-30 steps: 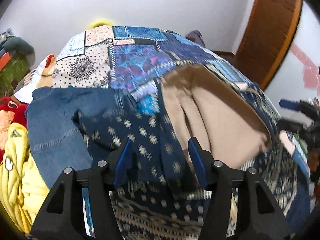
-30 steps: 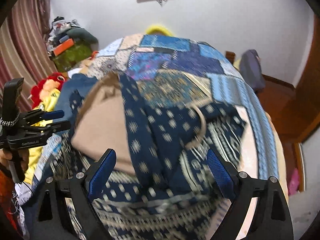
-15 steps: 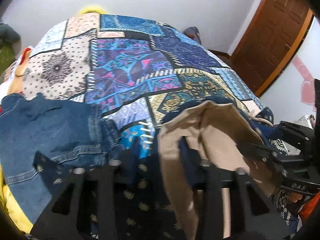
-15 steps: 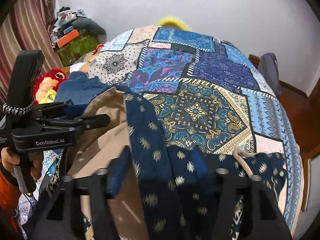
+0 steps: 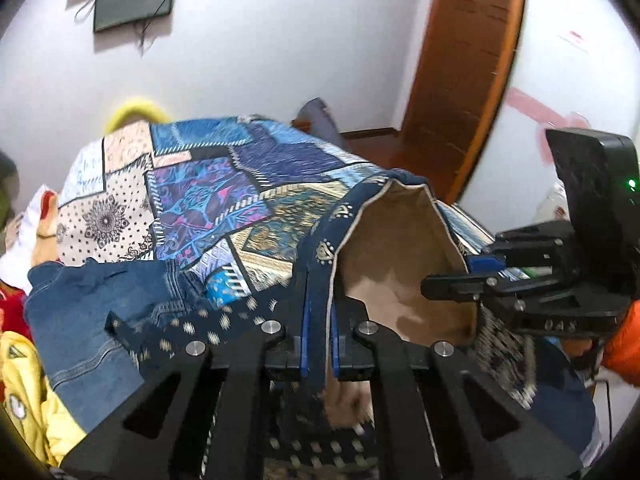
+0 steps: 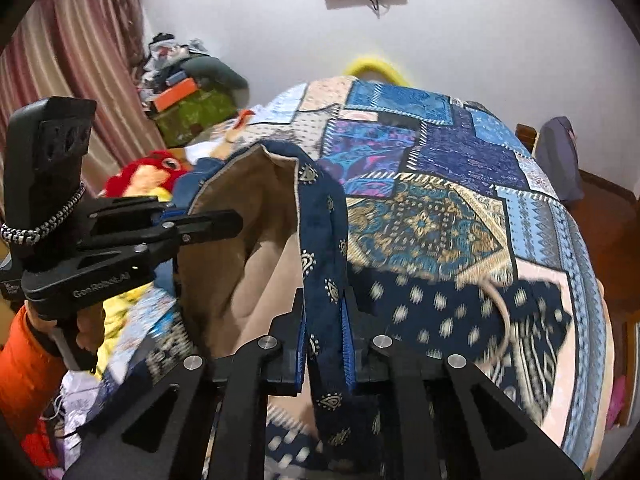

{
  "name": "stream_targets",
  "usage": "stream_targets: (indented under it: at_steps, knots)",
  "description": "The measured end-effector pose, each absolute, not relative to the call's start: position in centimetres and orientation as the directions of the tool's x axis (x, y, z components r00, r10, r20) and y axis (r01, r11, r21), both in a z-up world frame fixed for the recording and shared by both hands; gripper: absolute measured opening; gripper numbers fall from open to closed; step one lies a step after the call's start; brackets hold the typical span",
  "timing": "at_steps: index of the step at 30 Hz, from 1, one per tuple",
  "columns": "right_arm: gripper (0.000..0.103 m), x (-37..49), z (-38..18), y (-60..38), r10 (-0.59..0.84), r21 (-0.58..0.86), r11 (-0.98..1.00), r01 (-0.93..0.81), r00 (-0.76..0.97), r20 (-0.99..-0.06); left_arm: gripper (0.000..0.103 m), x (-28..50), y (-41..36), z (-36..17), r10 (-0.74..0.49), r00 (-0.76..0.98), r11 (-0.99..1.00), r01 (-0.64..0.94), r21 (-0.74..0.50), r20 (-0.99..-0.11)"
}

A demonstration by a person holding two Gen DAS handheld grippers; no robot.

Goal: Fold large clothes

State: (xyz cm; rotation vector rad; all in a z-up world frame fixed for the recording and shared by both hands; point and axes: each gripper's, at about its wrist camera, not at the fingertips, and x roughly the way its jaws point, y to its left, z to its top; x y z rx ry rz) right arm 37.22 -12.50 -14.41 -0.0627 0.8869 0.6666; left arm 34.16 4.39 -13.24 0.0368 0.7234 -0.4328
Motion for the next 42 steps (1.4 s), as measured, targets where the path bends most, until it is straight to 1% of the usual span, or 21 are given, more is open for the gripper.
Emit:
stream_targets:
  at_steps: [5, 10, 11, 13, 16, 20, 23, 24, 25, 26, 27, 28, 31, 35, 39, 42]
  knots:
    - [0.012, 31.2, -13.1, -13.9, 0.511, 0.186, 0.786, -0.59, 0.45, -0.733, 0.007, 29.2, 4.0, -13.8, -0.394, 0.62, 0.893, 0.434, -0.122, -0.678]
    - [0.012, 26.9, -13.4, -15.1, 0.513, 0.196, 0.777, -0.598, 0.422, -0.748, 0.008, 25.4, 3.6, -16.0, -0.371, 0.579, 0.893, 0.436, -0.109, -0.726]
    - [0.012, 26.0, -13.8, -15.2, 0.509, 0.196, 0.776, -0.599, 0.411, -0.756, 0.01, 24.9, 3.6, -16.6, -0.371, 0.567, 0.894, 0.433, -0.118, -0.735]
    - [0.012, 24.8, -14.4, -15.2, 0.489, 0.181, 0.78, -0.599, 0.404, -0.773, 0.022, 24.0, 3.7, -17.6, -0.371, 0.545, 0.896, 0.424, -0.134, -0.752]
    - [0.012, 23.0, -15.7, -15.3, 0.444, 0.144, 0.792, -0.593, 0.397, -0.803, 0.03, 22.8, 4.1, -19.4, -0.362, 0.523, 0.904, 0.399, -0.154, -0.772]
    - [0.013, 21.9, -17.8, -15.6, 0.38, 0.12, 0.808, -0.576, 0.355, -0.854, 0.033, 22.0, 4.5, -22.1, -0.329, 0.494, 0.922, 0.353, -0.161, -0.805]
    - [0.013, 21.2, -19.1, -16.2, 0.336, 0.084, 0.826, -0.558, 0.367, -0.867, 0.033, 22.1, 4.8, -25.2, -0.279, 0.44, 0.94, 0.307, -0.149, -0.854]
    - [0.013, 21.0, -19.3, -16.5, 0.329, 0.076, 0.831, -0.55, 0.377, -0.866, 0.033, 22.1, 5.1, -26.1, -0.273, 0.426, 0.944, 0.291, -0.155, -0.863]
    - [0.013, 20.8, -19.4, -16.8, 0.317, 0.067, 0.838, -0.542, 0.384, -0.867, 0.034, 22.1, 5.6, -26.7, -0.297, 0.428, 0.943, 0.271, -0.192, -0.854]
    - [0.013, 20.7, -19.5, -17.0, 0.296, 0.05, 0.846, -0.531, 0.389, -0.872, 0.035, 22.0, 6.0, -26.9, -0.317, 0.43, 0.941, 0.255, -0.223, -0.845]
    - [0.013, 20.6, -19.7, -17.2, 0.263, 0.021, 0.857, -0.515, 0.402, -0.877, 0.041, 22.1, 6.5, -27.0, -0.327, 0.43, 0.94, 0.238, -0.244, -0.842]
    - [0.013, 20.6, -19.7, -17.4, 0.252, 0.01, 0.86, -0.51, 0.408, -0.877, 0.043, 22.2, 7.0, -27.2, -0.324, 0.431, 0.943, 0.212, -0.255, -0.842]
    - [0.014, 20.6, -19.7, -18.3, 0.251, 0.02, 0.87, -0.492, 0.406, -0.879, 0.043, 22.2, 8.0, -27.6, -0.325, 0.428, 0.945, 0.17, -0.278, -0.843]
    - [0.014, 20.8, -19.3, -20.0, 0.249, 0.039, 0.881, -0.472, 0.39, -0.887, 0.043, 21.6, 8.5, -27.5, -0.284, 0.432, 0.958, 0.164, -0.235, -0.856]
    - [0.014, 20.7, -19.0, -21.9, 0.218, 0.02, 0.893, -0.449, 0.394, -0.893, 0.042, 21.1, 9.5, -26.7, -0.209, 0.456, 0.976, 0.152, -0.155, -0.865]
    - [0.014, 21.5, -18.6, -24.0, 0.16, -0.022, 0.915, -0.404, 0.412, -0.897, 0.042, 21.1, 11.5, -25.2, -0.197, 0.496, 0.98, 0.108, -0.165, -0.846]
